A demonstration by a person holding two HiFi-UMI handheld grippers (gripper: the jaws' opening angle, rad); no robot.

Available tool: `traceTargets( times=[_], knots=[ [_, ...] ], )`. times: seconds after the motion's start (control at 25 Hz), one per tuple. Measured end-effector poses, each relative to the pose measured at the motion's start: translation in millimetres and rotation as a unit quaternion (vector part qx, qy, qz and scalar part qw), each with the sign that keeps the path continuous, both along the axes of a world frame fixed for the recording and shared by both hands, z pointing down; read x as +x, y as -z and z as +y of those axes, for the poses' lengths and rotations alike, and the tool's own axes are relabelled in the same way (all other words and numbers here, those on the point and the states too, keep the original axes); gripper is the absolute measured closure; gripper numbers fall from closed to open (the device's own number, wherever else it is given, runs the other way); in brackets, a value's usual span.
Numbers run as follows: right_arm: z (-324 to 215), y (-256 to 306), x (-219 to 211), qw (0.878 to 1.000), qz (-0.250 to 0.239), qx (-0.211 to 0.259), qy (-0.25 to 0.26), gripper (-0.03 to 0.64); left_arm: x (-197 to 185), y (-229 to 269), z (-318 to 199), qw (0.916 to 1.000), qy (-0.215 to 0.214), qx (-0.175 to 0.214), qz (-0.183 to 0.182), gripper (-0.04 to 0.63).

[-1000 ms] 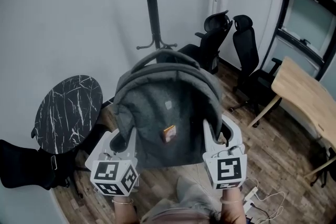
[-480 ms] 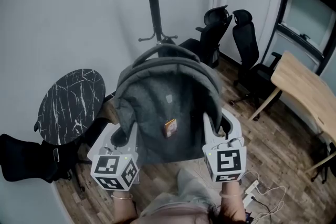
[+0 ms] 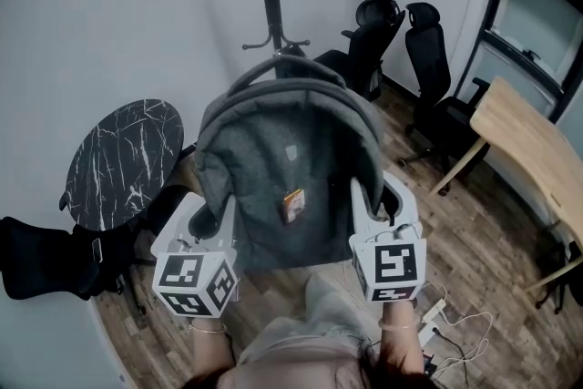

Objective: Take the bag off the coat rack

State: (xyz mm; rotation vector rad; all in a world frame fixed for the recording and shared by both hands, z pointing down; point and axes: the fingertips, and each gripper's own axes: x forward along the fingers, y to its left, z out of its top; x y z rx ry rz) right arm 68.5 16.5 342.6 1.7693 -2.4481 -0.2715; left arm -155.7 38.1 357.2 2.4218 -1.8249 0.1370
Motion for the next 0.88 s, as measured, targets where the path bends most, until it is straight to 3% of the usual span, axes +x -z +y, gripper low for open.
traceTargets(
  times=[0.88],
  knots=[
    [-6, -8, 15, 1.000, -0.001, -0.012, -0.005, 0.517, 15, -6, -7, 0.9999, -0.006, -0.012, 0.003, 0.517]
  ],
)
